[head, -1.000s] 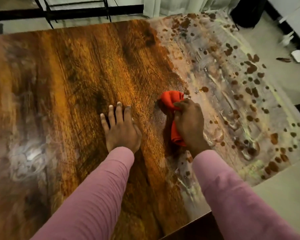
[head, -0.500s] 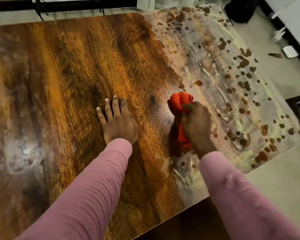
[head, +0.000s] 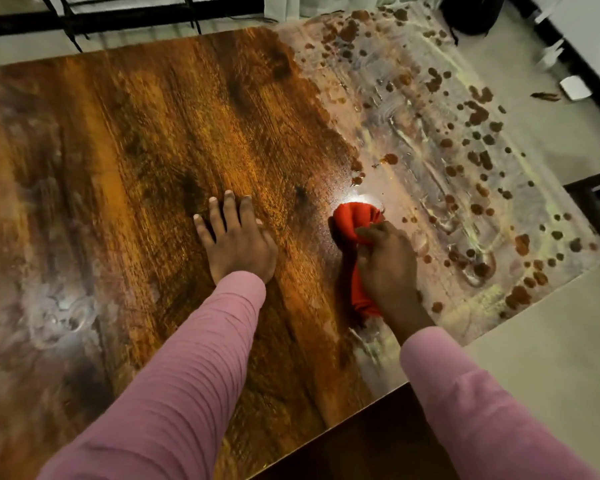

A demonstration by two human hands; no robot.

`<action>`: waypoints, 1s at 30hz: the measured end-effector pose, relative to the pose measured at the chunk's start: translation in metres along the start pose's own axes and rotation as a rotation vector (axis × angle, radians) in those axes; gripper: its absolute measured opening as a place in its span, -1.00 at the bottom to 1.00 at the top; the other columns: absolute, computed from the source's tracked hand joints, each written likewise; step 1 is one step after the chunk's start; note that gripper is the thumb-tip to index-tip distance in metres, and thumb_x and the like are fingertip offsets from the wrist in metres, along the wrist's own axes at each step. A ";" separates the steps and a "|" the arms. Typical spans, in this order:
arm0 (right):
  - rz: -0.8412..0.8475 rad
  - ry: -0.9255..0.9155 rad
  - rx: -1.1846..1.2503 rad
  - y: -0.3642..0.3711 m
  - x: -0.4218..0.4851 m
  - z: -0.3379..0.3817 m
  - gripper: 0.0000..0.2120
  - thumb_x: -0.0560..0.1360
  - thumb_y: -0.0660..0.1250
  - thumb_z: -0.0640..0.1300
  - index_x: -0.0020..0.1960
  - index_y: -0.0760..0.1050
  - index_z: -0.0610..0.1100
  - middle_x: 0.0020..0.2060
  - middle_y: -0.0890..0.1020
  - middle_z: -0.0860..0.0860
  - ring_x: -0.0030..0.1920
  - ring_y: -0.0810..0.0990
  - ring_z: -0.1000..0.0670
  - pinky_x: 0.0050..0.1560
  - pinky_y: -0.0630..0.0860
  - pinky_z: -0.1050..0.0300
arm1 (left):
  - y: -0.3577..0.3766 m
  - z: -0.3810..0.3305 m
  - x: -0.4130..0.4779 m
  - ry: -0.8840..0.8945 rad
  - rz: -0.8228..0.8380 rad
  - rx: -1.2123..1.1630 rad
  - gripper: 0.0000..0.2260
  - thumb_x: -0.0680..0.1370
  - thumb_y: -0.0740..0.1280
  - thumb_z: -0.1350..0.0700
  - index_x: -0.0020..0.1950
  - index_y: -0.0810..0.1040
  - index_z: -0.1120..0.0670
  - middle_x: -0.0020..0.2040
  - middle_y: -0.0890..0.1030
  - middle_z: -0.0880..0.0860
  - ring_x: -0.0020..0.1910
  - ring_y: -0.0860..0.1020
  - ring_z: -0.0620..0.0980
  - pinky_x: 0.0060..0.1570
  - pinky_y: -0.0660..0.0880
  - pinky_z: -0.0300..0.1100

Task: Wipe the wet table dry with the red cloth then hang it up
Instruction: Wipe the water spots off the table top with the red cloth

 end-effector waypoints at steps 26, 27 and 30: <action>0.058 -0.310 -0.040 -0.010 -0.102 -0.002 -0.75 0.40 0.40 -0.26 0.05 0.65 -0.09 0.05 0.63 -0.06 -0.03 0.56 -0.18 -0.25 0.57 -0.03 | 0.003 0.001 -0.002 0.036 0.013 0.006 -0.45 0.55 0.02 -0.16 0.49 0.26 0.05 0.54 0.20 0.13 0.53 0.07 0.18 0.47 -0.12 0.23; 0.026 -0.193 -0.037 -0.016 -0.093 -0.018 -0.74 0.39 0.41 -0.28 0.06 0.65 -0.09 0.05 0.62 -0.06 0.00 0.55 -0.20 -0.20 0.57 -0.04 | 0.003 0.001 -0.002 0.036 0.014 0.010 -0.45 0.55 0.01 -0.16 0.49 0.26 0.05 0.54 0.20 0.13 0.53 0.07 0.18 0.47 -0.12 0.23; -0.006 -0.059 -0.007 -0.015 -0.100 -0.022 -0.69 0.39 0.39 -0.29 0.10 0.64 -0.08 0.06 0.60 -0.05 0.06 0.52 -0.17 -0.09 0.47 0.08 | 0.003 0.002 -0.003 0.035 0.019 0.016 -0.45 0.56 0.01 -0.16 0.50 0.25 0.05 0.55 0.19 0.12 0.54 0.06 0.18 0.48 -0.12 0.23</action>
Point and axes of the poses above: each hand's wrist, its own x-axis towards the middle knuckle, its own y-axis out of the palm, z = x × y, the point moved 9 cm from there along x, towards the middle knuckle
